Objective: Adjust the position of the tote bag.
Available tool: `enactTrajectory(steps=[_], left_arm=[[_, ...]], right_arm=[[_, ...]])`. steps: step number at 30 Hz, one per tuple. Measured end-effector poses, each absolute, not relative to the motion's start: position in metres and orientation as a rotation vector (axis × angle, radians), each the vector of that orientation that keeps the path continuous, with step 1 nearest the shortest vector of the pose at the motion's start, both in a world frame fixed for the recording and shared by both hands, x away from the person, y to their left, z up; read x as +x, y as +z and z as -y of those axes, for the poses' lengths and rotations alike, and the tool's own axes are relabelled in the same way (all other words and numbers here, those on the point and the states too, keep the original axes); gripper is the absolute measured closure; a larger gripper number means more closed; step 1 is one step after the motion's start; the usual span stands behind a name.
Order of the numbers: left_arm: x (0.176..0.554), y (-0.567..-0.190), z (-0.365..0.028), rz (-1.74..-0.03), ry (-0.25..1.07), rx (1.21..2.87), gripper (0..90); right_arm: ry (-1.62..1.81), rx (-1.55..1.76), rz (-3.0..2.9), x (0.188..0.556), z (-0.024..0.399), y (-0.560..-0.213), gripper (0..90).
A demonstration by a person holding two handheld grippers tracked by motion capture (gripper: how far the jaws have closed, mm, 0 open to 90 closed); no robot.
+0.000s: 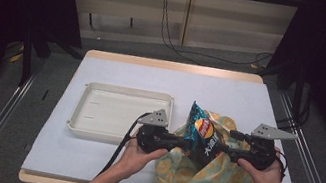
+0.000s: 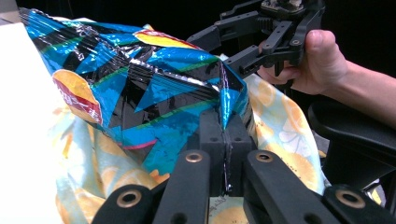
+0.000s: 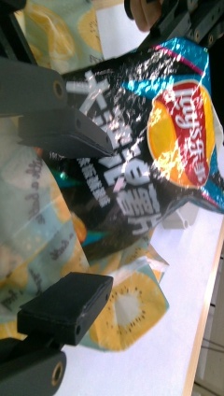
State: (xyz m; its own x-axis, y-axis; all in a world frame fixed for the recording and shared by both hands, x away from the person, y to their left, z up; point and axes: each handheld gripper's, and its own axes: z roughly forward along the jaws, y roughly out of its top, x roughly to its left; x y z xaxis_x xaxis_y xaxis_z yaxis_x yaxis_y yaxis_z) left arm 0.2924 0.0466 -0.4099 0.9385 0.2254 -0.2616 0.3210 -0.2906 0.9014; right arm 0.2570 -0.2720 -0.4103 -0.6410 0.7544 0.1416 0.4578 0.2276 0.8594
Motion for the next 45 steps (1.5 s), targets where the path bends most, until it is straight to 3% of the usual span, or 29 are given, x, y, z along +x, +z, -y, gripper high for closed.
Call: enactTrajectory(steps=[21,27,35,42,45], left_arm=[[0.292,-0.389,-0.063,-0.375,-0.087,1.886,89.6],[0.293,-0.380,-0.069,-0.349,-0.080,1.890,89.6],[0.294,-0.364,-0.080,-0.339,-0.056,1.855,89.7],[0.297,-0.355,-0.090,-0.352,-0.054,1.836,89.7],[0.299,-0.350,-0.094,-0.346,-0.048,1.826,89.6]], right_arm=[[1.258,1.241,-2.244,0.252,0.285,-0.434,41.8],[1.235,1.263,-2.263,0.255,0.290,-0.439,51.2],[1.168,1.289,-2.337,0.261,0.286,-0.451,51.4],[1.136,1.295,-2.370,0.264,0.285,-0.454,83.4],[1.172,1.308,-2.356,0.264,0.287,-0.450,89.4]])
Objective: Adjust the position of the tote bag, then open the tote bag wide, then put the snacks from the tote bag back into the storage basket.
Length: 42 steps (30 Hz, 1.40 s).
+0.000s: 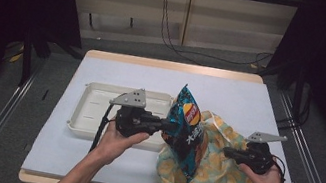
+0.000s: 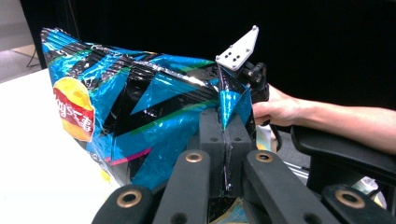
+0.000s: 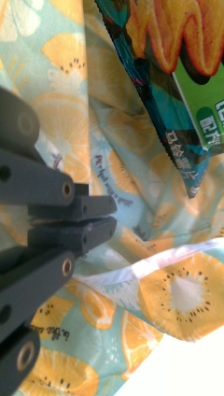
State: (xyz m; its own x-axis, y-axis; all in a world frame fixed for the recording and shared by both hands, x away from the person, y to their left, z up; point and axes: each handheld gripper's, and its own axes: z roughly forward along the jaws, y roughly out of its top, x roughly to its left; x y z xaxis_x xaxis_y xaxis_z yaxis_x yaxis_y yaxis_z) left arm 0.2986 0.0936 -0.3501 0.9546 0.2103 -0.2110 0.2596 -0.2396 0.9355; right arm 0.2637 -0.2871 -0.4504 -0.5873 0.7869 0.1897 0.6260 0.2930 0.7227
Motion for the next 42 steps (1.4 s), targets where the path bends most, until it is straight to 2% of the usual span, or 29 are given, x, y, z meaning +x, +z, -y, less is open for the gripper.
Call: enactTrajectory(steps=[9,24,26,28,33,35,36,40,42], left_arm=[[0.301,-0.336,-0.103,-0.350,-0.022,1.772,89.6],[0.305,-0.322,-0.127,-0.389,0.028,1.745,89.6],[0.306,-0.321,-0.132,-0.398,0.037,1.743,89.6],[0.307,-0.320,-0.137,-0.404,0.046,1.748,89.6],[0.311,-0.320,-0.148,-0.419,0.054,1.763,89.5],[0.313,-0.319,-0.154,-0.425,0.060,1.772,89.5],[0.314,-0.319,-0.156,-0.428,0.059,1.775,89.5],[0.316,-0.315,-0.168,-0.453,0.086,1.778,89.5],[0.318,-0.312,-0.174,-0.455,0.091,1.772,89.5]], right_arm=[[1.211,1.293,-2.273,0.263,0.297,-0.439,90.0],[1.201,1.328,-2.127,0.242,0.331,-0.442,89.5],[1.249,1.300,-2.102,0.241,0.331,-0.439,80.9],[1.288,1.278,-2.074,0.239,0.327,-0.434,65.4],[1.315,1.229,-2.048,0.233,0.314,-0.427,46.4],[1.336,1.205,-2.033,0.230,0.310,-0.425,43.3],[1.343,1.195,-2.025,0.228,0.306,-0.424,38.6],[1.366,1.143,-2.020,0.218,0.296,-0.423,32.6],[1.358,1.119,-2.044,0.214,0.293,-0.423,35.9]])
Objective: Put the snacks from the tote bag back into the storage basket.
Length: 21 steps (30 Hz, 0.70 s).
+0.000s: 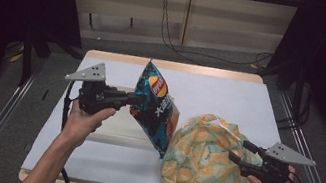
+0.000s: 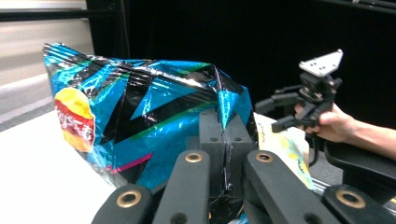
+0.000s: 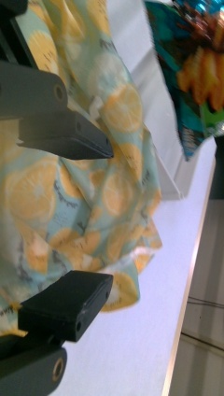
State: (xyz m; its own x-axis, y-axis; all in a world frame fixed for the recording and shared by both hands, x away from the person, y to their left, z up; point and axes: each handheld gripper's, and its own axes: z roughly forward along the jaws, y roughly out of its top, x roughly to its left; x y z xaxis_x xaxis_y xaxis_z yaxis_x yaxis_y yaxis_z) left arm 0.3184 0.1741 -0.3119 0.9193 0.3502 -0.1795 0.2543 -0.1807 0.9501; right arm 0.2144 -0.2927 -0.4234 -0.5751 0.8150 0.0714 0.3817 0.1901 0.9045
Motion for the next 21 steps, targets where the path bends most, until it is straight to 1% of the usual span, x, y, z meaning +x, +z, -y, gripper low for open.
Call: enactTrajectory(steps=[2,3,6,8,12,14,21], left_arm=[[0.321,-0.309,-0.179,-0.463,0.105,1.785,89.4],[0.323,-0.306,-0.182,-0.466,0.113,1.797,89.4],[0.327,-0.301,-0.189,-0.473,0.133,1.807,89.4],[0.331,-0.298,-0.194,-0.468,0.142,1.801,89.4],[0.340,-0.294,-0.205,-0.495,0.158,1.819,89.4],[0.345,-0.293,-0.208,-0.502,0.164,1.827,89.4],[0.363,-0.296,-0.220,-0.519,0.150,1.858,89.3]], right_arm=[[1.359,1.115,-2.051,0.212,0.289,-0.424,32.0],[1.362,1.125,-2.064,0.212,0.288,-0.423,31.4],[1.387,1.147,-2.065,0.210,0.284,-0.423,18.8],[1.358,1.127,-2.096,0.208,0.281,-0.424,17.1],[1.375,1.127,-2.096,0.209,0.281,-0.423,5.2],[1.403,1.125,-2.108,0.212,0.280,-0.423,1.1],[1.411,1.142,-2.113,0.218,0.275,-0.425,2.4]])
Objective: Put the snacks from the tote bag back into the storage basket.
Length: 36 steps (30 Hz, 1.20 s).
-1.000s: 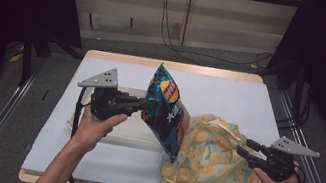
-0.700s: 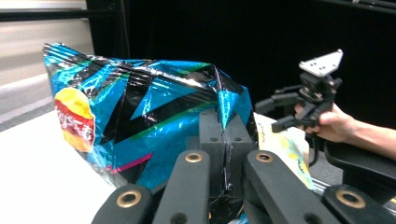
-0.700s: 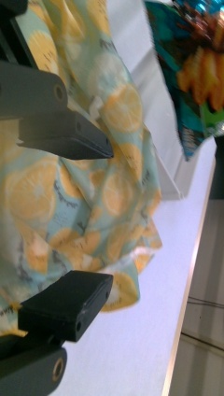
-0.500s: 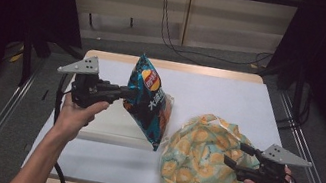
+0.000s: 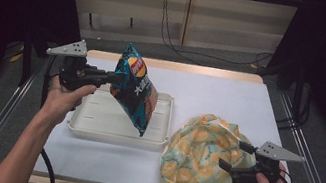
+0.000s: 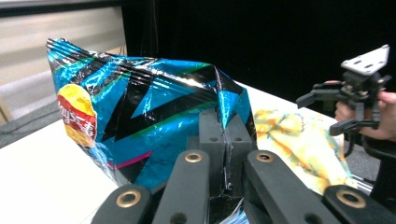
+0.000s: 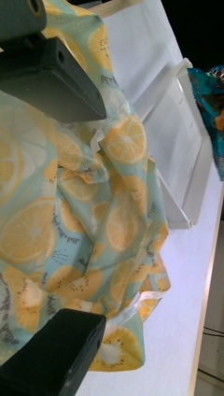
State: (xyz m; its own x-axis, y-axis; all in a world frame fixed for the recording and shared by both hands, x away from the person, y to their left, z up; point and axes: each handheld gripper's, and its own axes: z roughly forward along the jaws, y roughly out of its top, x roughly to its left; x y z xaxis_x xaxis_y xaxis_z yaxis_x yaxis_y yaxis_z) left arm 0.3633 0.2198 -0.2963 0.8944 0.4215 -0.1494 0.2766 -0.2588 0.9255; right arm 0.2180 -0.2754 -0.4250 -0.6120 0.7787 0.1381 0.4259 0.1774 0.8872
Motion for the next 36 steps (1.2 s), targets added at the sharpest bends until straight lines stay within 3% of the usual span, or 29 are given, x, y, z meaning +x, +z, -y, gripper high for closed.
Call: enactTrajectory(steps=[36], left_arm=[[0.415,-0.344,-0.215,-0.693,0.113,1.976,88.9]], right_arm=[[1.427,1.029,-2.167,0.211,0.277,-0.429,1.5]])
